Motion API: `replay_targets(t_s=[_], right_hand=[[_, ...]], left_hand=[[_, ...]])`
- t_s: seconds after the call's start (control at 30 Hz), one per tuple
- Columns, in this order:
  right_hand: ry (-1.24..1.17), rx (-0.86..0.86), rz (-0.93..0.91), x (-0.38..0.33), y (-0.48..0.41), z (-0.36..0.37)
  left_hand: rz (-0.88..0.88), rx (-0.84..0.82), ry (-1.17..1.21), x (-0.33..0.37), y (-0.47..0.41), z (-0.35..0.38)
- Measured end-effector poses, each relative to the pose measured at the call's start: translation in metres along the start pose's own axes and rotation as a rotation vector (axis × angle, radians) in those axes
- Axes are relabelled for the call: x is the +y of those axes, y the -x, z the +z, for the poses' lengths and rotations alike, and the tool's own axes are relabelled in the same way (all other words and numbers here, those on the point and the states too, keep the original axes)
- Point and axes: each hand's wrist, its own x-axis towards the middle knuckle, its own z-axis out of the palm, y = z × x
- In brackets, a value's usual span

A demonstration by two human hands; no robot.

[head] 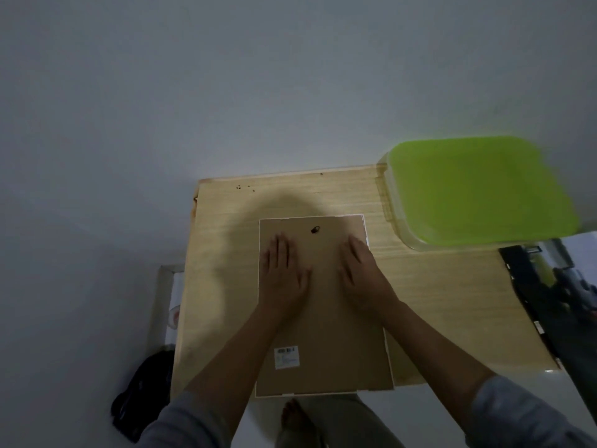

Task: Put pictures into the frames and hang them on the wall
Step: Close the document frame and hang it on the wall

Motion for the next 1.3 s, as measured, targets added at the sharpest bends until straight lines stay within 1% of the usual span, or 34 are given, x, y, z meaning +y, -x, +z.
replay_targets(t_s=[0.2, 0.5, 0.6, 0.67, 0.73, 0.8, 0.87, 0.97, 1.07, 1.2, 1.3], right_hand=[[0.097, 0.08, -0.004, 0.003, 0.004, 0.015], [0.111, 0.095, -0.004, 0.0, 0.004, 0.017], [0.063, 0.124, 0.003, 0.005, 0.003, 0.012], [0.024, 0.171, 0.008, 0.007, 0.002, 0.005], [0.002, 0.188, 0.032, 0.008, 0.0, -0.002], [0.003, 0.18, 0.049, 0.008, -0.002, -0.005], [0.013, 0.18, 0.036, 0.008, -0.001, -0.005], [0.019, 0.145, 0.016, 0.002, 0.002, 0.003], [0.1, 0.101, 0.0, -0.004, 0.003, 0.017], [0.229, 0.108, -0.006, 0.001, 0.002, 0.028], [0.261, 0.116, -0.005, 0.001, 0.004, 0.032]], left_hand=[[-0.013, -0.009, -0.021, -0.001, 0.001, 0.005], [-0.026, -0.025, -0.039, 0.001, 0.002, 0.004], [0.014, -0.062, 0.007, -0.006, -0.002, -0.004], [0.041, -0.091, 0.113, -0.011, -0.004, -0.014], [-0.022, -0.001, 0.242, -0.017, -0.003, -0.025], [-0.118, 0.097, 0.299, -0.024, -0.001, -0.029], [-0.116, 0.102, 0.253, -0.025, -0.001, -0.028], [-0.007, 0.032, 0.155, -0.017, 0.001, -0.022], [0.065, 0.007, 0.058, -0.009, 0.005, -0.007], [0.066, 0.029, -0.04, -0.014, 0.004, 0.006], [0.057, 0.021, -0.065, -0.014, 0.005, 0.007]])
